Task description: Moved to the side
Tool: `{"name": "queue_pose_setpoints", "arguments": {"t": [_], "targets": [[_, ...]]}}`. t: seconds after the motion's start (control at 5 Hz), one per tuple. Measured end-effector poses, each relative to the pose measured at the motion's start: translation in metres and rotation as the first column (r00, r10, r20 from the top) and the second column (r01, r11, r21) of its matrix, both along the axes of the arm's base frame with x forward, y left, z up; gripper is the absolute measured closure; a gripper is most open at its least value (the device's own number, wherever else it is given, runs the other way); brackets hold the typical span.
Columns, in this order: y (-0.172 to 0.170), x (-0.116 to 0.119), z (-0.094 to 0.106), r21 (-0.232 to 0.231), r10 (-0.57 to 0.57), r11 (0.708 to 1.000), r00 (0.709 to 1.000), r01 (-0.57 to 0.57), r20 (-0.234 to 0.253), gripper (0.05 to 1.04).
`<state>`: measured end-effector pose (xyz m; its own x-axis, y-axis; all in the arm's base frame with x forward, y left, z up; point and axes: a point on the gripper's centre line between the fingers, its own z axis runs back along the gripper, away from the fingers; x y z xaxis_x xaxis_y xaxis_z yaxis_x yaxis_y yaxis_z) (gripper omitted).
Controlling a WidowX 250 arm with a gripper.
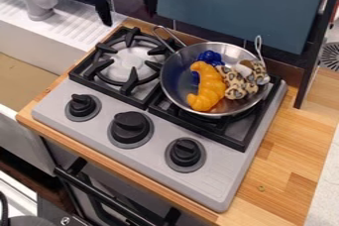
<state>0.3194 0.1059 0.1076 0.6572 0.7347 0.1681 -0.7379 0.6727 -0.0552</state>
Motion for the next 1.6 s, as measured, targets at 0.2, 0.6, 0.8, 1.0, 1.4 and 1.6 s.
{"name": "queue_pose_setpoints", "arguments": {"t": [0.2,0.6,0.8,1.0,1.4,1.6], "targets": [[0.001,0.001,-0.013,-0.002,0.121,0.993,0.992,-0.121,0.027,0.089],[-0.007,0.011,-0.036,-0.003,0.203,0.979,0.979,-0.203,0.02,0.089],[-0.01,0.016,-0.04,-0.005,0.208,0.978,0.978,-0.208,0.017,0.089],[-0.017,0.02,-0.045,-0.007,0.21,0.978,0.978,-0.21,-0.003,0.089],[-0.021,0.024,-0.048,-0.002,0.219,0.976,0.975,-0.22,0.027,0.089],[-0.023,0.019,-0.054,-0.001,0.211,0.978,0.977,-0.211,0.014,0.089]]}}
